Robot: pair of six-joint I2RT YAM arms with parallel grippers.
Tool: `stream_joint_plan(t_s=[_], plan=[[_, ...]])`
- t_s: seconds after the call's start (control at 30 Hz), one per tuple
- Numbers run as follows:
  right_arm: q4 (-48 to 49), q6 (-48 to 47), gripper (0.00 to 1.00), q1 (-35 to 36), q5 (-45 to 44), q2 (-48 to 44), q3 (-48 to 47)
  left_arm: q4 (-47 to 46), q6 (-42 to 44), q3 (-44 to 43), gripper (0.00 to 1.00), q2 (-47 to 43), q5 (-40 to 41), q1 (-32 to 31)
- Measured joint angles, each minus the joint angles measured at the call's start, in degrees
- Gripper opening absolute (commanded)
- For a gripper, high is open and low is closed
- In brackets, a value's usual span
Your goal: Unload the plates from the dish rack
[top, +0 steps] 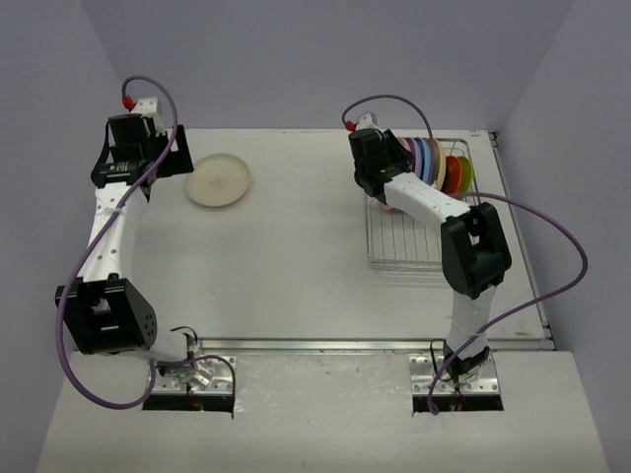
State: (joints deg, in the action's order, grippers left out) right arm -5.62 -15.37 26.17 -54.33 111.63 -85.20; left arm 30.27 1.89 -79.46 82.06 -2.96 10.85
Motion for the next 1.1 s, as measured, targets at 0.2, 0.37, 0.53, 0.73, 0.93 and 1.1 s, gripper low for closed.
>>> stream_joint_plan(t_s=[0.2,0.37,0.53,0.73,0.93,1.1], plan=[[6.23,-5.97,0.16,0.75,-2.56,0.00,2.20,0.07,0.46,0.00,0.88,0.00,-0.48,0.00],[7.92,-7.87,0.00,0.63,-3.33,0.00,2.20,0.08,0.56,0.00,0.89,0.00,-0.94,0.07],[9.80,-10.59,0.00,0.78,-3.61,0.00,2.20,0.08,0.64,0.00,0.90,0.00,-1.19,0.11],[14.01,-16.69,0.00,1.93,-3.72,0.00,2.20,0.16,0.96,0.00,1.00,0.00,-2.04,0.11],[20.02,-24.57,0.00,2.44,-3.74,-0.08,1.89,0.48,1.26,0.06,1.00,-0.12,-4.08,0.11],[28.87,-33.40,0.00,2.53,-3.63,-0.95,1.81,0.46,1.26,0.50,1.00,-0.84,-5.21,0.11]])
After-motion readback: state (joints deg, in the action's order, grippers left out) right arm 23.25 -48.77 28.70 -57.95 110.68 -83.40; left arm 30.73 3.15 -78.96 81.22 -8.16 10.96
